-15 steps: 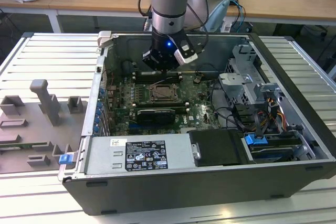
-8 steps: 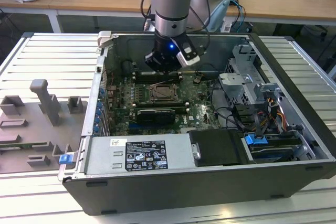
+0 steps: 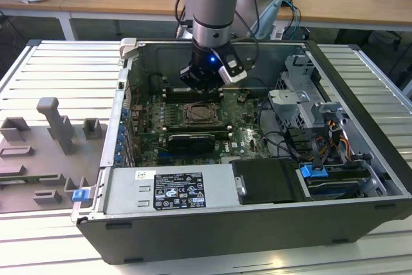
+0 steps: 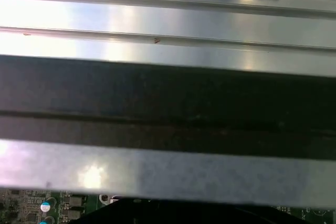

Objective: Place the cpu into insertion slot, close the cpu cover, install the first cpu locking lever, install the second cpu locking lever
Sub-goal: 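Install the first cpu locking lever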

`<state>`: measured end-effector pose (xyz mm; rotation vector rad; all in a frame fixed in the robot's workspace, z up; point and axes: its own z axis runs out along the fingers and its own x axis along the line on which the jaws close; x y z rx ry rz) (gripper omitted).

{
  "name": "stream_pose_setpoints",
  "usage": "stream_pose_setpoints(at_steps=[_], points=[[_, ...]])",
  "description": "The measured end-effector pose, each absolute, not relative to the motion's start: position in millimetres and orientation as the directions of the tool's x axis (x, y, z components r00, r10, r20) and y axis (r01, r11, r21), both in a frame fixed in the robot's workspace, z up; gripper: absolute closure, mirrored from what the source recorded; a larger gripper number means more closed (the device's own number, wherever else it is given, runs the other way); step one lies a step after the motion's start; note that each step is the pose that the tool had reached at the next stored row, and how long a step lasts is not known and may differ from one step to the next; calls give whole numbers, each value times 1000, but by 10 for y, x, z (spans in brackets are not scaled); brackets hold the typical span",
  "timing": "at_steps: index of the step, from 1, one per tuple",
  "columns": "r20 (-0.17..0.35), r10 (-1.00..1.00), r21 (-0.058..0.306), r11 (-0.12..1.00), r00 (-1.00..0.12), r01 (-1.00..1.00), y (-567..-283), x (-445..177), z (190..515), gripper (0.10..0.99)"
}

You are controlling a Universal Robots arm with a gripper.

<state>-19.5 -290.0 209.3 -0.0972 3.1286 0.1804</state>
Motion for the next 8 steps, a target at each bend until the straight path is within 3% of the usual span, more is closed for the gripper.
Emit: stream_pose_setpoints(at_steps=[8], points=[[-10,-61,115,991,-998,-62,-2900,-169,2045,980]])
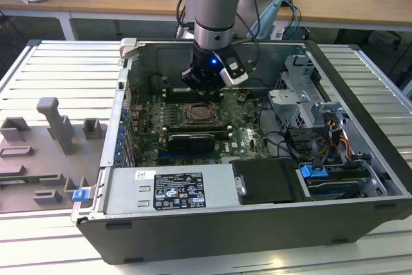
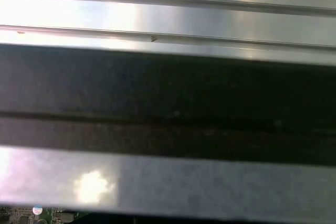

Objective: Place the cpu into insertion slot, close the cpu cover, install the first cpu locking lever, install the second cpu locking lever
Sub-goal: 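Install the first cpu locking lever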

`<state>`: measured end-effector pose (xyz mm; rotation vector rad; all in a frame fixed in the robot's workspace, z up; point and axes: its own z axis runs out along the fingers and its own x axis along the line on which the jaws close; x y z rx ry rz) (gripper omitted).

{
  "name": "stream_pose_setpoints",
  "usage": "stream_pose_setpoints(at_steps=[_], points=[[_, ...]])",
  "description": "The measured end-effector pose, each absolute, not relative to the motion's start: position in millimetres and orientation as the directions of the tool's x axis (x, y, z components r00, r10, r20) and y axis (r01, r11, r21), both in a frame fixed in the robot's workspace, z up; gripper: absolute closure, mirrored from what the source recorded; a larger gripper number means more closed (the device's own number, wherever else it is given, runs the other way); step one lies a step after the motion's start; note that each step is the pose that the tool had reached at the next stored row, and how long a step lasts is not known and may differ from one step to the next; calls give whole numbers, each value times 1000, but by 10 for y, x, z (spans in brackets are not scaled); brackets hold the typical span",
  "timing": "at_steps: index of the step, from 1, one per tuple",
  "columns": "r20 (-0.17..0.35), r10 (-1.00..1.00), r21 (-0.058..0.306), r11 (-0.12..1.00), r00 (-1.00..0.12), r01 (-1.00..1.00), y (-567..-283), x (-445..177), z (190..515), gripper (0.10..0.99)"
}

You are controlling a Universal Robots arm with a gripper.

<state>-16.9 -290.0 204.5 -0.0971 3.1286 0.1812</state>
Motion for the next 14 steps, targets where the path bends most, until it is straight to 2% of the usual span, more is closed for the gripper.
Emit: stream_pose_setpoints(at_steps=[14], points=[[-9,-62,97,993,-998,-62,-2900,-166,2034,980]])
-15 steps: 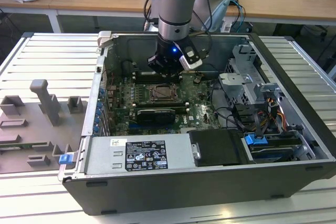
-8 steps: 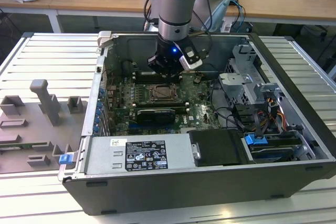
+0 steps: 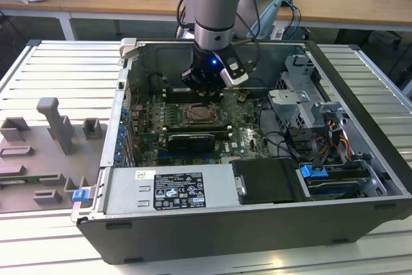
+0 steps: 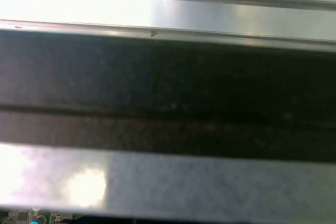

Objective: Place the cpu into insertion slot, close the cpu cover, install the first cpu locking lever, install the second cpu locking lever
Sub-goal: 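Install the first cpu locking lever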

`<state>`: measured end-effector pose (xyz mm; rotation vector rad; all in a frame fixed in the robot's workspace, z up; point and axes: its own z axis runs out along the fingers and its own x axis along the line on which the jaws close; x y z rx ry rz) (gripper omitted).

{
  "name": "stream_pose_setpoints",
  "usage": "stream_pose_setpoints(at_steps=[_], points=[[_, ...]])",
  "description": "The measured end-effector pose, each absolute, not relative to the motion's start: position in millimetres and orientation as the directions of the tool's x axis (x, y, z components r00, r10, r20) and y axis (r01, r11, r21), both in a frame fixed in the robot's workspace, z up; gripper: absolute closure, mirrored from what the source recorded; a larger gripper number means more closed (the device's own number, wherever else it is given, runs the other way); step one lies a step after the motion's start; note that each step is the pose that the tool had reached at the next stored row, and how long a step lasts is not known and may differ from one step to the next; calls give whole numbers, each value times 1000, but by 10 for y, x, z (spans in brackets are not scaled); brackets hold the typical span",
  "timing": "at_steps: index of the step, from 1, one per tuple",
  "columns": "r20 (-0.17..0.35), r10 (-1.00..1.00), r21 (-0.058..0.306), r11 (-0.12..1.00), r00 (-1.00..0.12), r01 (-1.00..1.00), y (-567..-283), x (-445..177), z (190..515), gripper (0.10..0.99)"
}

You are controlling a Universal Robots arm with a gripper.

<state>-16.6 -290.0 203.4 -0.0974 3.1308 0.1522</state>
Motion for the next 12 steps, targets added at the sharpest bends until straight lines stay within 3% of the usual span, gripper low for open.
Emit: stream_pose_setpoints(at_steps=[12], points=[[-8,-62,81,995,-998,-62,-2900,-156,2049,980]])
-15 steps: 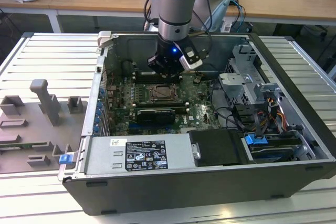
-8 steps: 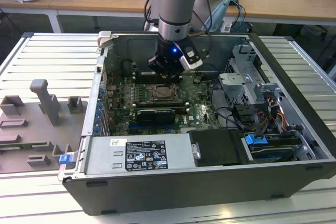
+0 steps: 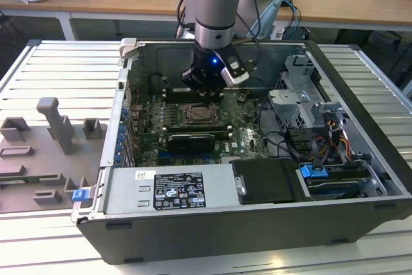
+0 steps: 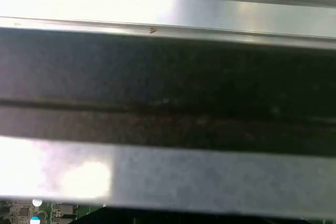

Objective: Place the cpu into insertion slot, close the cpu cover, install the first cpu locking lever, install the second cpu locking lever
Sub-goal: 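Install the first cpu locking lever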

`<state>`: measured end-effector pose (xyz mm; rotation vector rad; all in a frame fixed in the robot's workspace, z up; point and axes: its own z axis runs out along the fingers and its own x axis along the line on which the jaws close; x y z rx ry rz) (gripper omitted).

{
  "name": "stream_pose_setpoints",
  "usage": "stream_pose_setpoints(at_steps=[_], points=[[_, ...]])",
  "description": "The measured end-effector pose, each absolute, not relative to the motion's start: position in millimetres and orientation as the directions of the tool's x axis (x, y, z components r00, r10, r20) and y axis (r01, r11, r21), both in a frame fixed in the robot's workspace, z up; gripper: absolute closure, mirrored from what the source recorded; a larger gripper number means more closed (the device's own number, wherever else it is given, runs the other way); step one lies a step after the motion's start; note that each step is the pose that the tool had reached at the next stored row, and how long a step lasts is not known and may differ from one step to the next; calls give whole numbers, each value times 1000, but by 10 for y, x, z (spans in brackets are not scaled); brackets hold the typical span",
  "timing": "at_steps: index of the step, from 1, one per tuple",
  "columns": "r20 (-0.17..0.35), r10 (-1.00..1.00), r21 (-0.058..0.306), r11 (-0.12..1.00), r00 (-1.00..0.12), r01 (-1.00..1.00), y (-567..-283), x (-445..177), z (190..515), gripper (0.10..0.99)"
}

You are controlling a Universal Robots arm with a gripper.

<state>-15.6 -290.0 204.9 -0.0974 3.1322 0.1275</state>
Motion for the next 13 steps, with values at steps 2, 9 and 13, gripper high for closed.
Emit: stream_pose_setpoints(at_steps=[2,9,13], points=[[-7,-62,74,995,-998,-62,-2900,-151,2033,980],[-7,-62,72,995,-998,-62,-2900,-145,2012,980],[-7,-62,74,995,-998,-62,-2900,-144,2004,980]])
